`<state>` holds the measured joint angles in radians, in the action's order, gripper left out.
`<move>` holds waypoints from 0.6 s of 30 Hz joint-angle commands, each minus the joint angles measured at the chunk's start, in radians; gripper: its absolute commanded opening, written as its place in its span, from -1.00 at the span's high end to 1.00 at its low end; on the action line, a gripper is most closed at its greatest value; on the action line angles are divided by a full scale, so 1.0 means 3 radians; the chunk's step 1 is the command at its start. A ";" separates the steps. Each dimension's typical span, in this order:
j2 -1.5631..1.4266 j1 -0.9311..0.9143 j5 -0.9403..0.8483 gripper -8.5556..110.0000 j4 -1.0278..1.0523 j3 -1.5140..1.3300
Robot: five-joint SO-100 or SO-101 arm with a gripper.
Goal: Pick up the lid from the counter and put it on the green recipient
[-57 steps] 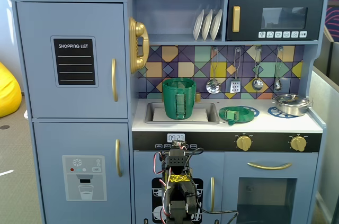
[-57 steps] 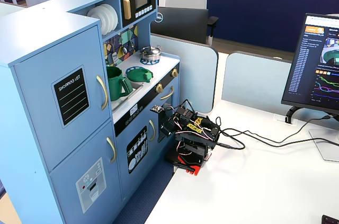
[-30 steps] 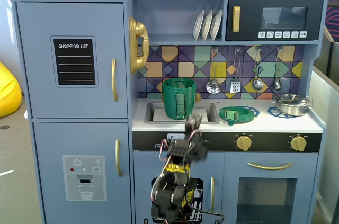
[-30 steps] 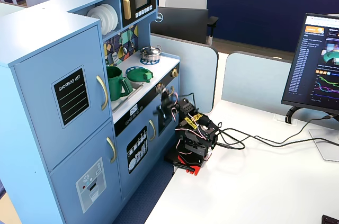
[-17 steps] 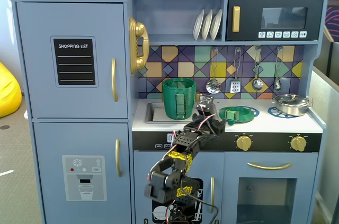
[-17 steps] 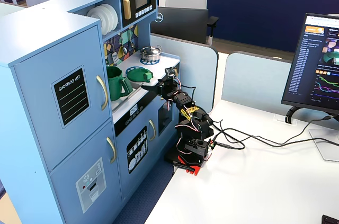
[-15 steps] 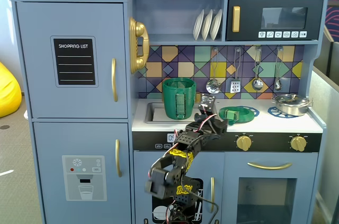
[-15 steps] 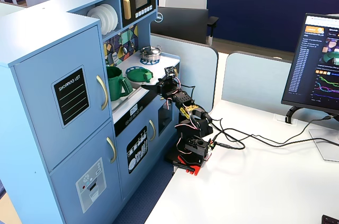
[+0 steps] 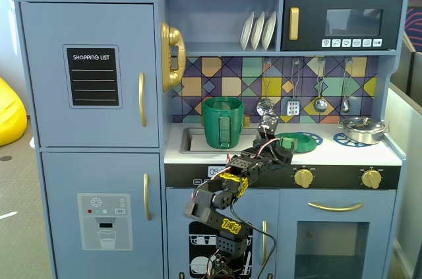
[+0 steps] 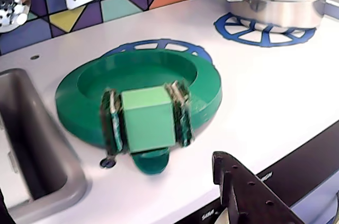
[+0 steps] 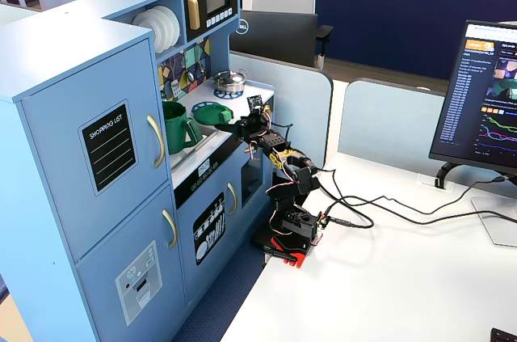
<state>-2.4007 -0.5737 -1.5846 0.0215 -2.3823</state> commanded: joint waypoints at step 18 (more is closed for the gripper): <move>0.1631 0.0051 -0.0082 0.16 -0.0409 0.1478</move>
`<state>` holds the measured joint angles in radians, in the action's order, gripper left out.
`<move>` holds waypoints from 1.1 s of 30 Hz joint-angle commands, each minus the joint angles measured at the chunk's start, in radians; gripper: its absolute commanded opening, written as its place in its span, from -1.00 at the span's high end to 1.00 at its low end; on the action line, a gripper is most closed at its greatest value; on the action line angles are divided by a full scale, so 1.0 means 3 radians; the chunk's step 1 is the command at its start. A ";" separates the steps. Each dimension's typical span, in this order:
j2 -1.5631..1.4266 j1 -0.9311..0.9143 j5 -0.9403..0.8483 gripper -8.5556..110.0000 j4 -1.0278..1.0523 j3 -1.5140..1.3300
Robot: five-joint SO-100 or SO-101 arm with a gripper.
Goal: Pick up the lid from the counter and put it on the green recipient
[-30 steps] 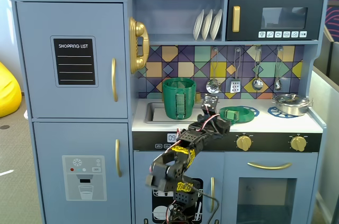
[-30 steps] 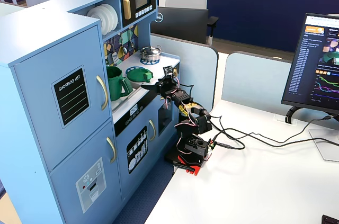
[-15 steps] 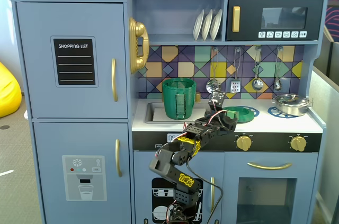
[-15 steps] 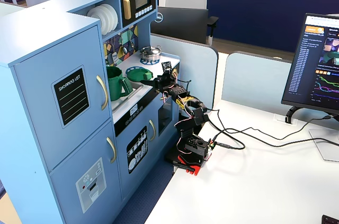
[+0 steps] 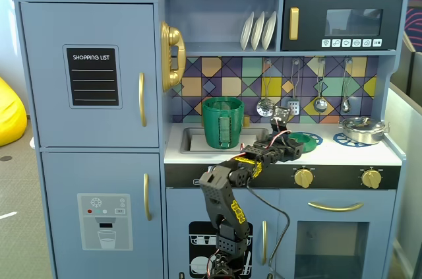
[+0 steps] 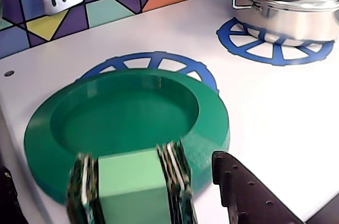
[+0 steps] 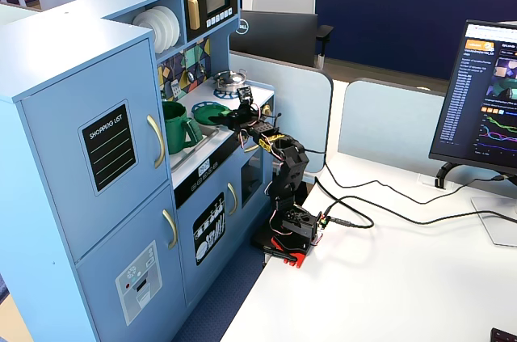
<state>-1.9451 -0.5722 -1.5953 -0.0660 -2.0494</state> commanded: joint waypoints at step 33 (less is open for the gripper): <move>-0.0276 0.1508 -0.0235 0.86 0.1897 0.2915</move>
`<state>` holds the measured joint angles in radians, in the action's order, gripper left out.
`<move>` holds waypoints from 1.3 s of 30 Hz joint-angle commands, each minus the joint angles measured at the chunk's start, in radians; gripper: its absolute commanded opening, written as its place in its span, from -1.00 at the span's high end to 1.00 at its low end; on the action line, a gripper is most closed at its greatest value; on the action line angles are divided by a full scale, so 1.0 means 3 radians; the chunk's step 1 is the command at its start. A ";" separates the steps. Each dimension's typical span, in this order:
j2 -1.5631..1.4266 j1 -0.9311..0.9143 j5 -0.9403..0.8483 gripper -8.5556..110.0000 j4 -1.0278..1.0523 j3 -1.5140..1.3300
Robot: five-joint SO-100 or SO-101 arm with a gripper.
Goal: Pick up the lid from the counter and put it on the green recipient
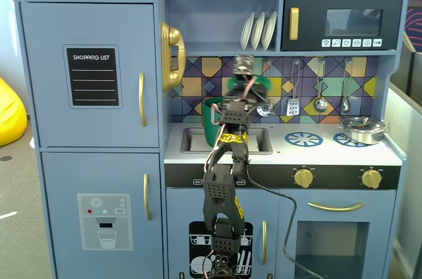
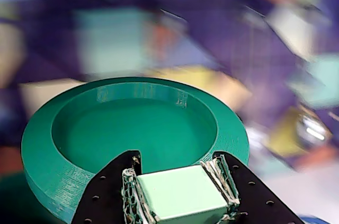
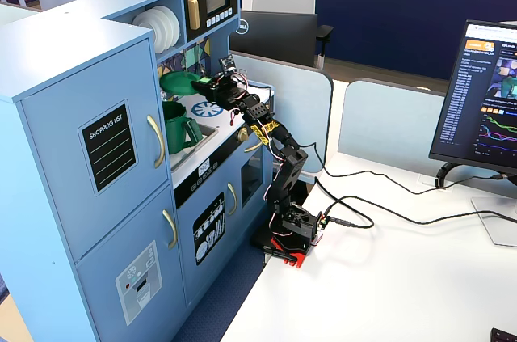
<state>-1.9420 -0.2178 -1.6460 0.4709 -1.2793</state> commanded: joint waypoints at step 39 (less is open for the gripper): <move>0.0020 0.0491 -0.0128 0.86 -0.0056 -0.0291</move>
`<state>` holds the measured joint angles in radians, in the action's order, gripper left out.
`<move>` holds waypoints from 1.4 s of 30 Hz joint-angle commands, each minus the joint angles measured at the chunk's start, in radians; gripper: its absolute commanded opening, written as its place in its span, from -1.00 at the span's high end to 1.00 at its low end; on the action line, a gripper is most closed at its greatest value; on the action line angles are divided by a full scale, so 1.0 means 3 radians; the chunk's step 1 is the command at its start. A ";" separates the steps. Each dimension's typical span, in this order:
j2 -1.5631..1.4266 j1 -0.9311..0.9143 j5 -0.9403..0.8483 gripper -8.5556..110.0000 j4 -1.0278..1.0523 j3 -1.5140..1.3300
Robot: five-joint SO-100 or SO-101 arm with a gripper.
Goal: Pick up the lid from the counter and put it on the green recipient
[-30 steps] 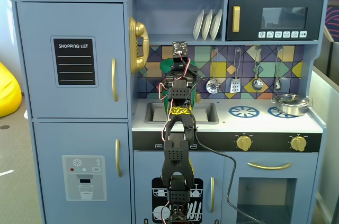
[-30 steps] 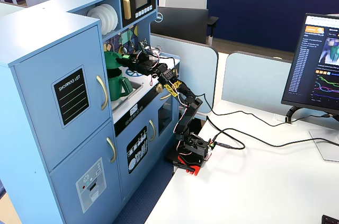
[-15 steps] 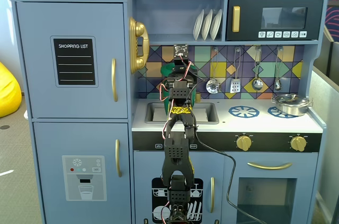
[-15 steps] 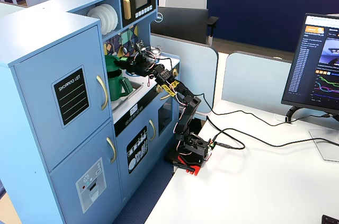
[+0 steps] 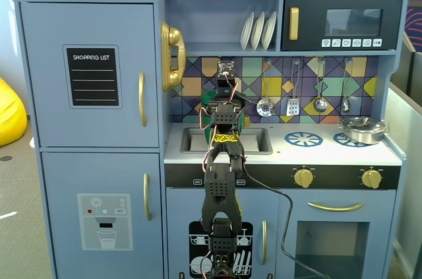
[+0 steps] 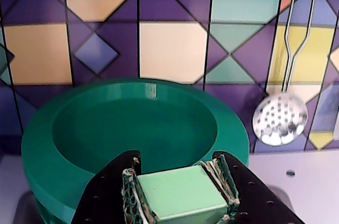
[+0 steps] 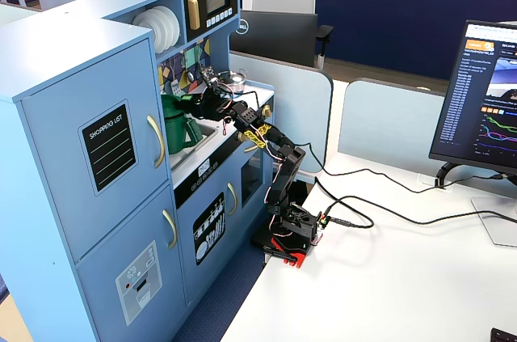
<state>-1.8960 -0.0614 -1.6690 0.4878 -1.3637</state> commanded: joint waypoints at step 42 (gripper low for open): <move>-0.2966 0.0061 -0.0332 0.86 0.1856 -0.2419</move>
<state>-2.6446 -0.0245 -1.7319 0.9434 -1.8607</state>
